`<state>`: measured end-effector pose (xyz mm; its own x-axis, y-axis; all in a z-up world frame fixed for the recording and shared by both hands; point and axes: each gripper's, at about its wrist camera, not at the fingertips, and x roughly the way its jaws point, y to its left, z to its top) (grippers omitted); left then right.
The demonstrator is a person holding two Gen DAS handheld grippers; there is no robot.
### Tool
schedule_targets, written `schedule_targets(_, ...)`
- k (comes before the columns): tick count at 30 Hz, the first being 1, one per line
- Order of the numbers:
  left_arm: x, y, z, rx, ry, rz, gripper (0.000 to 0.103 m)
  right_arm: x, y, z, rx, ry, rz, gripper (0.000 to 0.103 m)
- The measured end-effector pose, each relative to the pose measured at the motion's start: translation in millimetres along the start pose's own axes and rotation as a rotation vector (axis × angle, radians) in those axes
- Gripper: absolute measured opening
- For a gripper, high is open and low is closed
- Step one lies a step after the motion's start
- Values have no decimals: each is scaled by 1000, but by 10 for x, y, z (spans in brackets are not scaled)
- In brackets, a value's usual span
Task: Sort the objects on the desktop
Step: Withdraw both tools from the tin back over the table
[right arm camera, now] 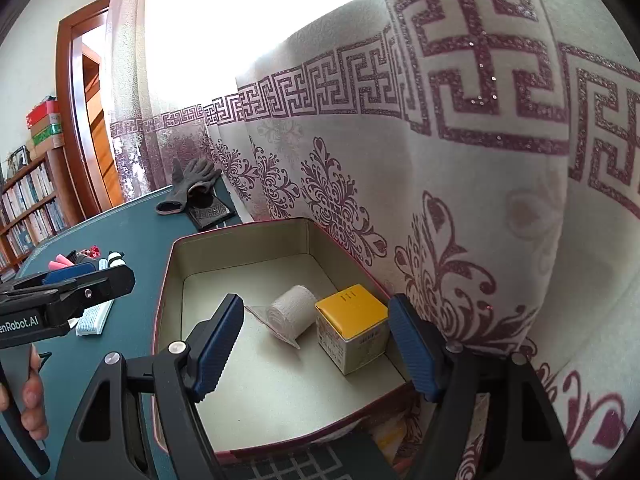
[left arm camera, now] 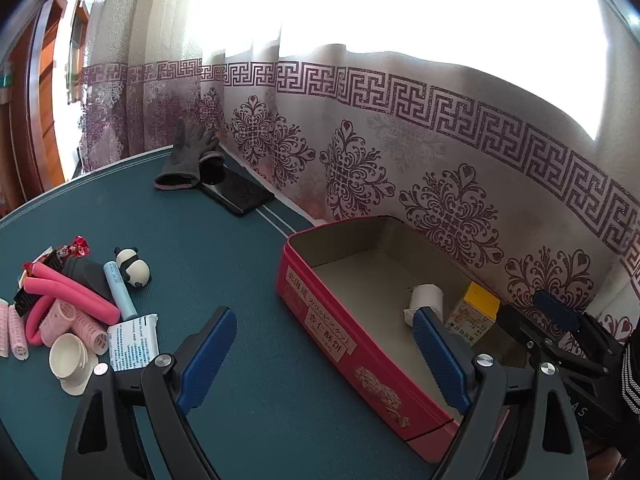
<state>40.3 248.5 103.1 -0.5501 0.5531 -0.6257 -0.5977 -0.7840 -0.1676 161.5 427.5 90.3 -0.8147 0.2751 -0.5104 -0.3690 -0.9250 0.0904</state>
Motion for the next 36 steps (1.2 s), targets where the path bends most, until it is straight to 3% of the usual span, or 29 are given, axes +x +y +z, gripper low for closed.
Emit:
schedule_targets(2,-31,97,-32,-16,1,22,93,-1,46,15,0,-3,5,78)
schedule_targets(4,-67,201,-56,-39,-4,49,102,6,102,25,-2,-2,12,78)
schedule_targets(10,-199,493,-130,-71,-28,143,102,5,285,26,-10,3,44,79)
schedule_targets(24,-387,1128,-434,-190,-10,236,102,-24,956,24,-85,-4,146,80)
schedule_targets(36,-567,1923,-800,-318,29,360,102,128,1647,-128,-178,63,261,80)
